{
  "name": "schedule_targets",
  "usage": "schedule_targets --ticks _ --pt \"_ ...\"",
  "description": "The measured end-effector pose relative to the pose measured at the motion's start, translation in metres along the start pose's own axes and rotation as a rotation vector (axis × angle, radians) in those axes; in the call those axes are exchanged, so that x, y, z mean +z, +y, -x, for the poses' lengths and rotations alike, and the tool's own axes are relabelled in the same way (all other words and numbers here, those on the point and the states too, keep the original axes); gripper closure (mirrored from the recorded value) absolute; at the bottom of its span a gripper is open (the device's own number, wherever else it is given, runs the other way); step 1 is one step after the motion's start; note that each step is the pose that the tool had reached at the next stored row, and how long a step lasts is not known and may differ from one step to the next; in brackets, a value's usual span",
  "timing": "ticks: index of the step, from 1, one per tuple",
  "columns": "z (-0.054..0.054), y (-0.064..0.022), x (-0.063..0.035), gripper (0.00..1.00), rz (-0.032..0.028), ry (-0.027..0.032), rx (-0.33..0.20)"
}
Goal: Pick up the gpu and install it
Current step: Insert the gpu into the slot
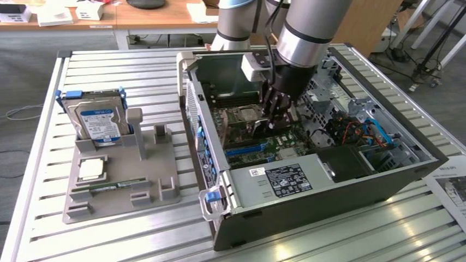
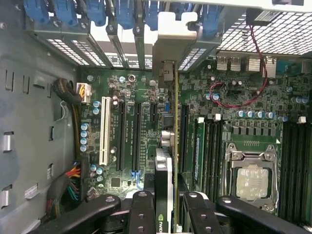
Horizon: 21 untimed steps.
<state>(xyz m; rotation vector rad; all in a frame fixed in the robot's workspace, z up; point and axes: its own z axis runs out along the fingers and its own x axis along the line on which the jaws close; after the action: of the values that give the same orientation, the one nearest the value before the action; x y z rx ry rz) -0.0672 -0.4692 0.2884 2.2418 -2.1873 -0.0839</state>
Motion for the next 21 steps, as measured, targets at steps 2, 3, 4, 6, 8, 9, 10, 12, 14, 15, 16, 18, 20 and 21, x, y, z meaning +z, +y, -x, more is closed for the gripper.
schedule_targets --ticks 2,3,4,6,8,9,10,12,14,15,16,18,20,21 --pt "0.000 0.0003 0.0000 0.73 0.0000 0.0001 0.000" --pt "0.000 0.0004 0.0001 0.73 -0.0001 -0.0001 0.000" --pt "0.000 0.0005 0.0001 0.73 -0.0001 -0.0001 0.000" --pt "0.000 0.0007 0.0007 0.73 -0.0001 -0.0002 0.000" --pt "0.000 0.0012 0.0027 0.73 0.0000 0.0008 0.000" --pt "0.000 0.0015 0.0043 0.73 -0.0001 0.0016 0.000" --pt "0.000 0.0015 0.0059 0.73 -0.0001 0.0026 0.000" --pt "0.000 0.0015 0.0096 0.73 0.0001 0.0055 0.000" --pt "0.000 0.0014 0.0131 0.73 0.0002 0.0088 0.000" --pt "0.000 0.0014 0.0148 0.73 0.0003 0.0100 0.000" --pt "0.000 0.0013 0.0164 0.73 0.0002 0.0107 0.000" --pt "0.001 0.0013 0.0191 0.73 0.0002 0.0123 0.001" --pt "0.002 0.0013 0.0216 0.73 0.0003 0.0143 0.001" --pt "0.002 0.0012 0.0229 0.73 0.0003 0.0152 0.001"
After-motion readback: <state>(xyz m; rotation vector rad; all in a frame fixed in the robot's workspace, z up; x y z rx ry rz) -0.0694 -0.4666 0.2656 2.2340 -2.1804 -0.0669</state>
